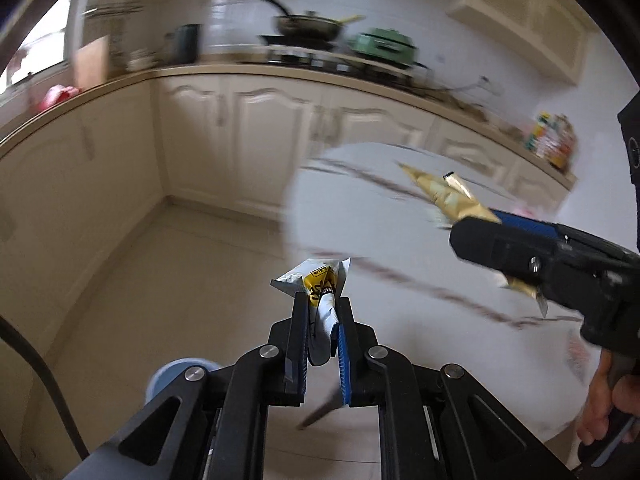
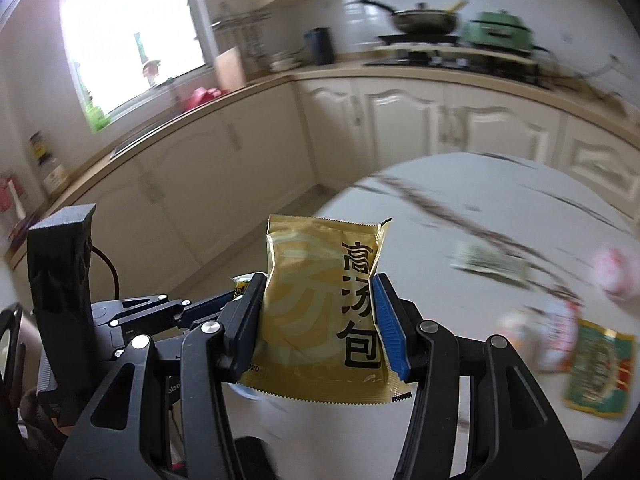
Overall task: Collect trash
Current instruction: 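Carry the white and gold packets over the blue bin and open both tools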
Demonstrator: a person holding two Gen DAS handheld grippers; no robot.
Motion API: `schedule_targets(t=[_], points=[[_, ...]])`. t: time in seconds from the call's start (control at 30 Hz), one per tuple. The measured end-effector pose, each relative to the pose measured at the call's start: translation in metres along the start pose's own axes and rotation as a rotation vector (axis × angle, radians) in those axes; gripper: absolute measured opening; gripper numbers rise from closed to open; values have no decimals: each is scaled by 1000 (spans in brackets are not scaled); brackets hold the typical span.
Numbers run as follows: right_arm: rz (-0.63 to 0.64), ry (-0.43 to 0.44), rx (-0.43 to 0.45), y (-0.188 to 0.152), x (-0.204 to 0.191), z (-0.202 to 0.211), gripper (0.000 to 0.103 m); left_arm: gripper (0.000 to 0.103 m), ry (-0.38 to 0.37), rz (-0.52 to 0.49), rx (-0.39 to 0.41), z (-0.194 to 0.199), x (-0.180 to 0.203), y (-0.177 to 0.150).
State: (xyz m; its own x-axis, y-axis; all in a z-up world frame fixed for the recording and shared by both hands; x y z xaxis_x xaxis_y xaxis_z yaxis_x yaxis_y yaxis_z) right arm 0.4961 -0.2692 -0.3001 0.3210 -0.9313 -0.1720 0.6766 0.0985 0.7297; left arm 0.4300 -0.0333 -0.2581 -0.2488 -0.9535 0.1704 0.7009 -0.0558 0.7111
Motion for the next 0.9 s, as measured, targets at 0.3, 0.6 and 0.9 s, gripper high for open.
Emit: schedule_targets(t=[0.3, 0.6, 0.9], points=[[200, 131, -140, -20, -156, -127, 50, 9, 166, 219, -122, 12, -174, -72], [193, 102, -432, -114, -182, -285, 50, 9, 156, 389, -378, -80, -264, -160], [63, 86, -605, -176, -144, -362, 47, 27, 137, 429, -514, -158, -287, -177]])
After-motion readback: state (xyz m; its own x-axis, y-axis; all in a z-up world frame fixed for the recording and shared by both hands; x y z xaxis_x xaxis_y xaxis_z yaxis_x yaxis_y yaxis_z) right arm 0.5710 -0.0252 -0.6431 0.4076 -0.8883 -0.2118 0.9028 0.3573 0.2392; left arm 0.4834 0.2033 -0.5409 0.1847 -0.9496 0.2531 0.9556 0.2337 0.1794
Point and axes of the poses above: each gripper's, at about its wrist camera, not at the fingertips, and z roughly against the way its jaws point, x to its right, y to its top, the point moved 7 cm from there along -z, roughly the way its jaws point
